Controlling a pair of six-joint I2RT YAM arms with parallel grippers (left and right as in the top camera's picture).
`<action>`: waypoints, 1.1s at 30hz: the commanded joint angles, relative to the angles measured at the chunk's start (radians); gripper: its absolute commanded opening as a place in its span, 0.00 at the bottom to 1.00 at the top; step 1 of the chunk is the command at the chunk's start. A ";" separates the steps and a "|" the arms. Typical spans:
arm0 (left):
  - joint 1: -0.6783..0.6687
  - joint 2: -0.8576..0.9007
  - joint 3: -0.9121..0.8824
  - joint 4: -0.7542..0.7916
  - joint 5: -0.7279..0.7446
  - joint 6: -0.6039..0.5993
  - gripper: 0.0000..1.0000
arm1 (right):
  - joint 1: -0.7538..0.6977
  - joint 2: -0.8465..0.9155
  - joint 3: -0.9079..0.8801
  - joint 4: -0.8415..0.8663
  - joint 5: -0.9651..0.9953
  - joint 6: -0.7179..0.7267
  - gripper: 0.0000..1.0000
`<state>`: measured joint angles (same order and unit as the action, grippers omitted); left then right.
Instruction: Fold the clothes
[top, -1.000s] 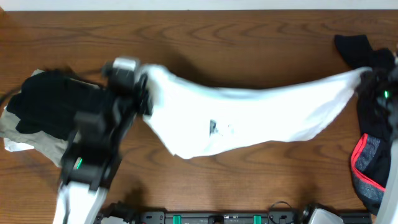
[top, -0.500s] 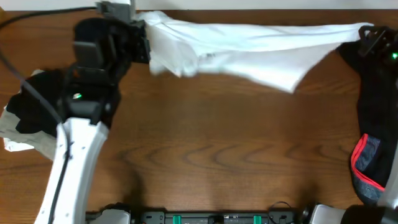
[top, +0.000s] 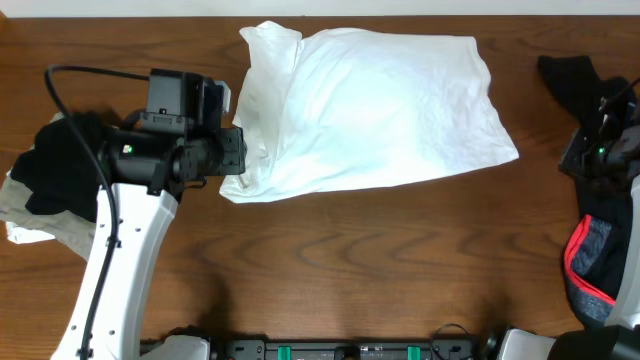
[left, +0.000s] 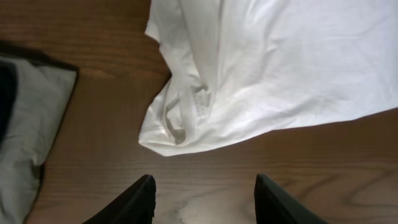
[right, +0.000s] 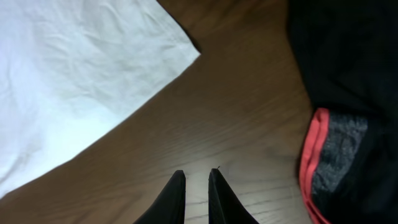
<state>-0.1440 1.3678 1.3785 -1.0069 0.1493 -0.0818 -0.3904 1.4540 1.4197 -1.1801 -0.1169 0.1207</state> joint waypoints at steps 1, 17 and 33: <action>0.002 0.007 0.000 -0.007 -0.035 -0.003 0.53 | 0.006 -0.001 -0.003 0.007 0.032 -0.018 0.13; 0.002 0.132 0.000 -0.010 -0.030 -0.003 0.69 | 0.054 0.000 -0.077 0.072 -0.124 -0.104 0.21; 0.000 0.354 0.000 -0.074 -0.023 -0.003 0.70 | 0.072 0.078 -0.406 0.494 -0.182 -0.100 0.34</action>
<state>-0.1440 1.7000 1.3785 -1.0676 0.1272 -0.0822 -0.3260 1.4910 1.0515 -0.7158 -0.2668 0.0319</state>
